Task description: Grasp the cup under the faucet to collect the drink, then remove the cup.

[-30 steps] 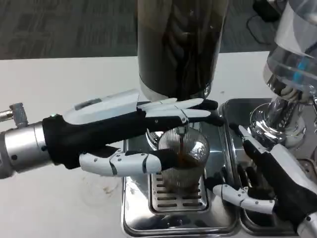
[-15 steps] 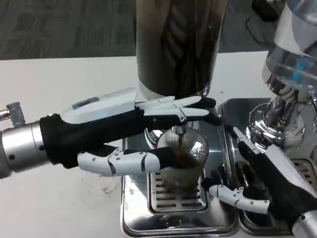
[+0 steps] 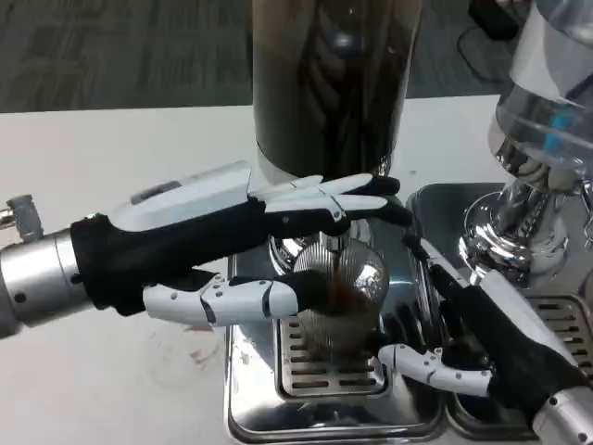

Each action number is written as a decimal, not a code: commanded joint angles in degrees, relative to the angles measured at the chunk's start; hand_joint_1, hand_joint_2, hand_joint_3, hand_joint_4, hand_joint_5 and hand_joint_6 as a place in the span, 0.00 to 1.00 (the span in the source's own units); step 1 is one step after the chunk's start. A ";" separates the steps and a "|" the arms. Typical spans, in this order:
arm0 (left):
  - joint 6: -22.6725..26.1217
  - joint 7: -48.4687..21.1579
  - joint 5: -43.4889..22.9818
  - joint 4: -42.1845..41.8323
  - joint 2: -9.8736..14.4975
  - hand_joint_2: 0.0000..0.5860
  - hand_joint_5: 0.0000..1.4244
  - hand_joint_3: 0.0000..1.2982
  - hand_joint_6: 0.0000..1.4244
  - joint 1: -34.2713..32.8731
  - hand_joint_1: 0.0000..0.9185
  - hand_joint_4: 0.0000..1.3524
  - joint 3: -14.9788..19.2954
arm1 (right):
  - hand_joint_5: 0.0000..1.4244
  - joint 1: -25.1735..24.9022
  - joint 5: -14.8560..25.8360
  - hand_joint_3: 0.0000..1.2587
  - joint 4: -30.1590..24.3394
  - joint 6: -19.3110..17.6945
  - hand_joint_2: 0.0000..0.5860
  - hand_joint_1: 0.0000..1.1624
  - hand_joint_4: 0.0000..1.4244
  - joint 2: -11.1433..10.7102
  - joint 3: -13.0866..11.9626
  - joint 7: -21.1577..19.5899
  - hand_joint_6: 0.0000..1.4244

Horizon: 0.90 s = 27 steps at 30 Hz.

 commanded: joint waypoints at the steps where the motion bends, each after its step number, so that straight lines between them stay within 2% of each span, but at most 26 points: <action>1: 0.02 0.00 1.58 -0.23 1.03 0.56 0.05 0.09 0.00 1.31 0.00 0.00 0.23 | 0.00 -0.56 0.61 0.00 1.19 -0.95 0.33 0.52 0.00 0.50 0.70 -0.53 0.00; 8: -0.88 3.48 3.63 0.54 0.42 0.54 0.03 0.08 0.00 2.14 0.00 0.00 2.02 | 0.00 -0.72 1.52 0.00 2.43 -1.48 0.33 0.52 0.00 1.02 0.60 -0.96 0.00; 13: -1.44 10.41 6.42 1.95 -0.88 0.48 0.00 0.05 0.00 4.07 0.00 0.00 7.16 | 0.00 -1.48 1.66 0.00 2.76 -1.81 0.33 0.52 0.00 0.27 0.34 -0.31 0.00; 15: -1.39 12.30 7.45 1.54 -1.13 0.47 0.00 0.05 0.00 5.15 0.00 0.00 8.17 | 0.00 -1.57 1.76 0.00 2.89 -2.02 0.33 0.52 0.00 0.05 0.27 -0.26 0.00; 20: -1.79 18.47 9.89 0.07 -2.73 0.45 0.00 0.03 0.00 10.55 0.00 0.00 12.60 | 0.00 -0.91 2.39 0.00 2.61 -2.18 0.33 0.52 0.00 -0.04 -0.07 -0.53 0.00; 25: -2.67 20.28 11.20 0.43 -1.38 0.40 0.00 0.00 0.00 15.45 0.00 0.00 15.71 | 0.00 -0.71 2.37 0.00 2.29 -2.50 0.33 0.52 0.00 -0.31 0.11 -0.76 0.00; 27: -3.44 22.63 13.87 0.63 -2.14 0.39 0.00 0.00 0.00 18.13 0.00 0.00 17.66 | 0.00 -0.75 2.45 0.00 2.26 -2.51 0.33 0.52 0.00 -0.37 0.27 -0.58 0.01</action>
